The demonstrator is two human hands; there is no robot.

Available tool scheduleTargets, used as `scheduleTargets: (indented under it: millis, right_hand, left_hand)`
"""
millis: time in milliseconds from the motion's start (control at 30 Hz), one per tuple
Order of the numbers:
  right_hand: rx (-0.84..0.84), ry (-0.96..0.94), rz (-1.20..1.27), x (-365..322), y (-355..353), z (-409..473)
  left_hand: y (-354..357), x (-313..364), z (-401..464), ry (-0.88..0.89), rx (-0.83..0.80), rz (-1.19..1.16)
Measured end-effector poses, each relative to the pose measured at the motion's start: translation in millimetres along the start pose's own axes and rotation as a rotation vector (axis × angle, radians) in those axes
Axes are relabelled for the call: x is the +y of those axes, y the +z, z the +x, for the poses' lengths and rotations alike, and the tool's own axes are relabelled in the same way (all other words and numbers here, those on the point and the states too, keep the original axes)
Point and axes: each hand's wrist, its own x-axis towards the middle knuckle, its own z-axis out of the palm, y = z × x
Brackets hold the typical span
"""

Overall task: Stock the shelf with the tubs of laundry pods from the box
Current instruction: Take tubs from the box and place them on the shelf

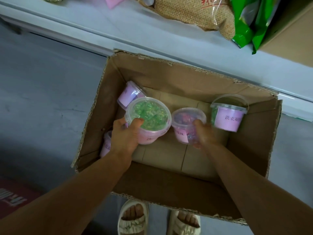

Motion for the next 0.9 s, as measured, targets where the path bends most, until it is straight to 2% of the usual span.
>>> scheduleTargets:
  millis: [233,600,900]
  right_hand:
    - [-0.020,-0.209,0.071,-51.0,-48.5,-97.3]
    - [-0.127,-0.364,0.288,-203.6,-124.1,-328.2]
    - [-0.141,-0.548,0.353,-304.8,-169.1,-516.6]
  left_hand:
    - [-20.3,39.4,-52.4,-0.002,-0.068,-0.047]
    - [-81.0,203.3,-213.1,0.060,-0.103,-0.247]
    - [-155.9,329.4,-345.6,0.180,-0.155,-0.279]
